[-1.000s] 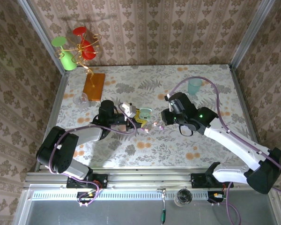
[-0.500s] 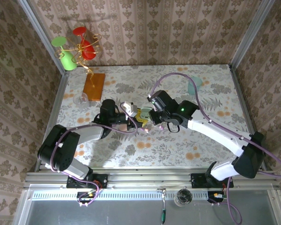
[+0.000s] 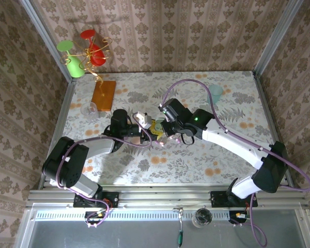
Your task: Insert the wireless bluetooth earbuds into the charging case
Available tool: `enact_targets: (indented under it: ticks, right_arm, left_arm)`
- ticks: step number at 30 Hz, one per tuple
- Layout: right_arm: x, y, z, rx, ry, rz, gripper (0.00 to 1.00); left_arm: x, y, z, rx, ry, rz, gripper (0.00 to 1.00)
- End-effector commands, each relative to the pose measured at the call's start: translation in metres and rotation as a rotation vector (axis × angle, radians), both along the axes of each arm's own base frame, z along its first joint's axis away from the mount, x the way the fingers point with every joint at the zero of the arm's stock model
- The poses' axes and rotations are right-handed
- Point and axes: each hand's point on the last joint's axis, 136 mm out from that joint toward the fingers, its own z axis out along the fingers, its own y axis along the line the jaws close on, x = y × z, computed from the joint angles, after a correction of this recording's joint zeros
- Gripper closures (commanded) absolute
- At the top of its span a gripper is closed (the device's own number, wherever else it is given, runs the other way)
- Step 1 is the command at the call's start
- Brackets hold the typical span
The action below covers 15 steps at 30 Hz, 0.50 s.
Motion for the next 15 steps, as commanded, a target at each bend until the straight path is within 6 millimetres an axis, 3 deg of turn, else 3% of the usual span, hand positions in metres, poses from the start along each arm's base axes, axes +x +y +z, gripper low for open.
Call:
enact_targets:
  ticks: [1,10,15]
  right_arm:
    - [0.004,-0.002,0.006,-0.040,-0.031,0.001,0.84]
    - [0.001,0.003,-0.016,-0.053,0.025,0.009,0.84]
    - [-0.003,0.009,-0.013,-0.016,0.040,0.023,0.81]
  left_arm:
    - [-0.003,-0.004,0.014,-0.035,-0.051,-0.038,0.69]
    - [-0.005,-0.004,0.021,-0.061,-0.054,-0.048,0.69]
    - [-0.002,-0.003,0.019,-0.058,-0.049,-0.038,0.69]
